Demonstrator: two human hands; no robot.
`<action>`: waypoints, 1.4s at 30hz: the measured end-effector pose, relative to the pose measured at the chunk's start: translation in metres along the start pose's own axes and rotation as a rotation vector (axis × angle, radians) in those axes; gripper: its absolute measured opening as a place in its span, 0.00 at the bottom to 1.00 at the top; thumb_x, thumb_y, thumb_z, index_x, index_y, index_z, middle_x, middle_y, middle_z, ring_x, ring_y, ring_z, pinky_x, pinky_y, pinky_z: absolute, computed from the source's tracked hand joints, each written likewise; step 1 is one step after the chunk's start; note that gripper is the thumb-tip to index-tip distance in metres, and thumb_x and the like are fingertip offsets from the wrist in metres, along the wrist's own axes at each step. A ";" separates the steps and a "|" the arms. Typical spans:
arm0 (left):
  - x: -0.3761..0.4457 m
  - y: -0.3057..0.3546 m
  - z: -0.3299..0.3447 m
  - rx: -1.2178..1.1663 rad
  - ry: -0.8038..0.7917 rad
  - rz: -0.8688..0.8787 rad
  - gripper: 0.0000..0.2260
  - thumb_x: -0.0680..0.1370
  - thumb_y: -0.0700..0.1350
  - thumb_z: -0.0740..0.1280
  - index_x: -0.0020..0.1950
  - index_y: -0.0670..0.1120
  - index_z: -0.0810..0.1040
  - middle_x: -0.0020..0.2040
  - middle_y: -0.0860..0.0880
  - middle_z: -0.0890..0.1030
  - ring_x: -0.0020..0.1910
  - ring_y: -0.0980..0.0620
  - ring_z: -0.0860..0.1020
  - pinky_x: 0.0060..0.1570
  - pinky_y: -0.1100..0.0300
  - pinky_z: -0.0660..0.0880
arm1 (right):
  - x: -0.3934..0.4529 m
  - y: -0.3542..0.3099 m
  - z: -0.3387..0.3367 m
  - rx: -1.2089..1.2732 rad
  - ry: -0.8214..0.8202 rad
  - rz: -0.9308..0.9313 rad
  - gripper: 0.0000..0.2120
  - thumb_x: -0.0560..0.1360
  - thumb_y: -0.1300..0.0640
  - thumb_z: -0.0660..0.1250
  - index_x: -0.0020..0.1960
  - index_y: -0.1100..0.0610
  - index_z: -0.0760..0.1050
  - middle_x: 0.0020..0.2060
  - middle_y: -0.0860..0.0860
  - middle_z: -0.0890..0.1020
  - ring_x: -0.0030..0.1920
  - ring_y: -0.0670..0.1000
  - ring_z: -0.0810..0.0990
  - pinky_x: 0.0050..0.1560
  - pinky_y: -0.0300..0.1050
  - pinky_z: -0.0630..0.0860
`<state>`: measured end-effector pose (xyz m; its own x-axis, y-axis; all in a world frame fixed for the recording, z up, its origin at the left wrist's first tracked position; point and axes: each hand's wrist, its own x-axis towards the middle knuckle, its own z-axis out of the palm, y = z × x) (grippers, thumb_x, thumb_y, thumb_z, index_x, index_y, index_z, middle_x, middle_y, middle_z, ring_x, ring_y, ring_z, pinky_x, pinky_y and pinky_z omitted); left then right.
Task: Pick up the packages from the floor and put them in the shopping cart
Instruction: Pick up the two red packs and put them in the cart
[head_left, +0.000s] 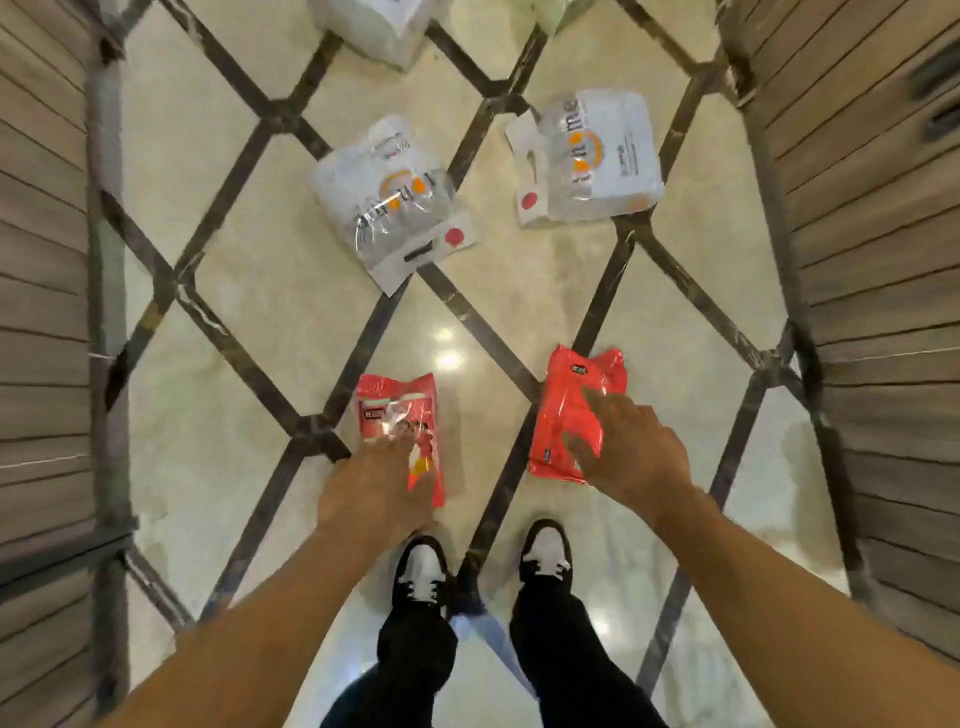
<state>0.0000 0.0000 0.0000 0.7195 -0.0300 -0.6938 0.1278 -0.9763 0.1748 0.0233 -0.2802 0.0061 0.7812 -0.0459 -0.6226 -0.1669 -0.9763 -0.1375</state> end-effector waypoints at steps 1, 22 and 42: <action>0.022 -0.005 0.021 -0.003 0.000 -0.010 0.21 0.81 0.60 0.60 0.71 0.55 0.72 0.64 0.49 0.82 0.60 0.46 0.82 0.60 0.48 0.79 | 0.022 0.008 0.021 0.012 0.011 0.005 0.31 0.83 0.39 0.61 0.84 0.46 0.59 0.79 0.51 0.70 0.74 0.59 0.72 0.67 0.58 0.73; 0.199 -0.096 0.214 -0.826 0.153 -0.562 0.52 0.64 0.65 0.81 0.79 0.48 0.61 0.70 0.44 0.77 0.66 0.37 0.78 0.63 0.40 0.76 | 0.177 0.081 0.243 0.955 0.132 0.538 0.53 0.62 0.37 0.84 0.78 0.50 0.61 0.66 0.51 0.79 0.62 0.57 0.81 0.64 0.59 0.79; 0.153 -0.014 0.084 -0.588 0.275 -0.358 0.42 0.58 0.84 0.67 0.61 0.57 0.71 0.50 0.55 0.80 0.45 0.49 0.81 0.49 0.51 0.78 | 0.128 0.025 0.122 0.878 0.242 0.333 0.40 0.74 0.32 0.72 0.76 0.51 0.65 0.58 0.46 0.79 0.49 0.51 0.81 0.42 0.37 0.74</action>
<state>0.0506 -0.0084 -0.1670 0.7003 0.3990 -0.5920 0.6759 -0.6376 0.3697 0.0458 -0.2847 -0.1712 0.6987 -0.4298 -0.5719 -0.7152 -0.4045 -0.5699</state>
